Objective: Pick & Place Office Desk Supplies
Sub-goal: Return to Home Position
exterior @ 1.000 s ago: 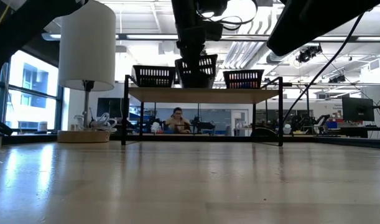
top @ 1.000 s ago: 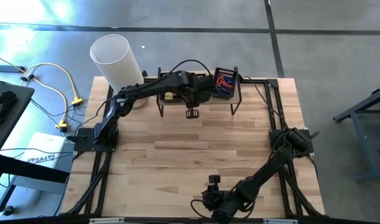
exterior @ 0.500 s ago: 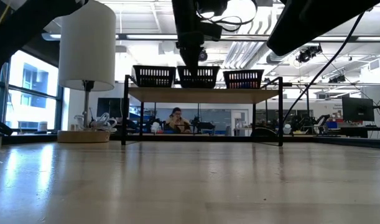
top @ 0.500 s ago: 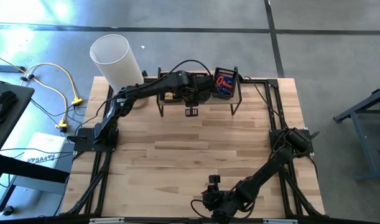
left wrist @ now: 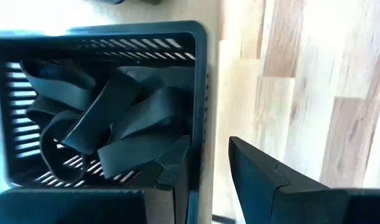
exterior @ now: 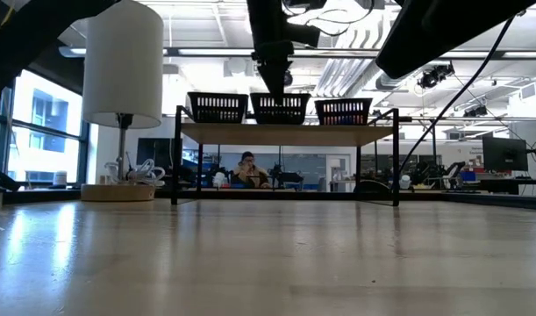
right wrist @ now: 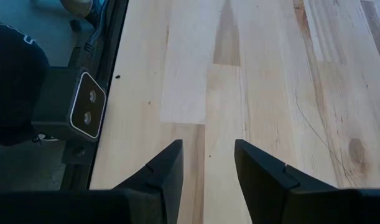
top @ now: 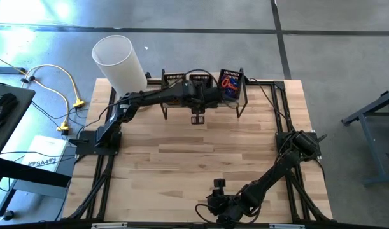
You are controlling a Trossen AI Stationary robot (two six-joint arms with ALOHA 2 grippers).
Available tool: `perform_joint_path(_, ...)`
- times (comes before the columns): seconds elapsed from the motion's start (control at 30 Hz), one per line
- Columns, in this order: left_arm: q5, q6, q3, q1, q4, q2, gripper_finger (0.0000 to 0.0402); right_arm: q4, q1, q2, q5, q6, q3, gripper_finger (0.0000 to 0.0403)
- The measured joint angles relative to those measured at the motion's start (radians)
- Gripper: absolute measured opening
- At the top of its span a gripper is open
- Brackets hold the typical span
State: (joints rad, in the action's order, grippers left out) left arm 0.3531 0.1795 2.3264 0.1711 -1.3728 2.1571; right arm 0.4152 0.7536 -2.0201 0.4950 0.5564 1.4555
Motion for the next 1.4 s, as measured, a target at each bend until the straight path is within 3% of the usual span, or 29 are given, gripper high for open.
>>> perform_joint_path(0.13, 0.133, 0.027, 0.0, -0.042, -0.017, 0.0, 0.0102, 0.0, 0.0, 0.0, 0.0, 0.0, 0.0, 0.0133)
perform_joint_path(0.43, 0.645, 0.067, 0.001, -0.145, -0.012, -0.001, 0.0101, -0.014, -0.004, 0.0, 0.0, 0.0, 0.0, 0.0133)
perform_joint_path(0.67, 0.914, 0.127, 0.002, -0.232, -0.019, -0.001, 0.0101, -0.073, -0.027, 0.0, -0.011, -0.003, 0.0, 0.0133)
perform_joint_path(0.8, 0.993, -0.014, 0.001, -0.261, -0.178, -0.02, 0.0101, -0.113, -0.043, 0.0, -0.054, -0.01, 0.0, 0.0133)
perform_joint_path(0.9, 0.961, -0.149, -0.009, -0.264, -0.194, -0.061, 0.0101, -0.132, -0.052, 0.0, -0.09, -0.01, 0.0, 0.0133)
perform_joint_path(1.07, 0.738, -0.23, -0.012, -0.267, -0.198, -0.155, 0.0101, -0.154, -0.061, 0.0, -0.131, 0.021, 0.0, 0.0133)
perform_joint_path(1.27, 0.326, -0.231, -0.038, -0.268, -0.194, -0.303, 0.0101, -0.168, -0.054, 0.0, -0.139, 0.072, 0.0, 0.0133)
perform_joint_path(1.4, 0.099, -0.274, -0.163, -0.268, -0.195, -0.484, 0.0101, -0.183, -0.046, 0.0, -0.139, 0.086, 0.0, 0.0133)
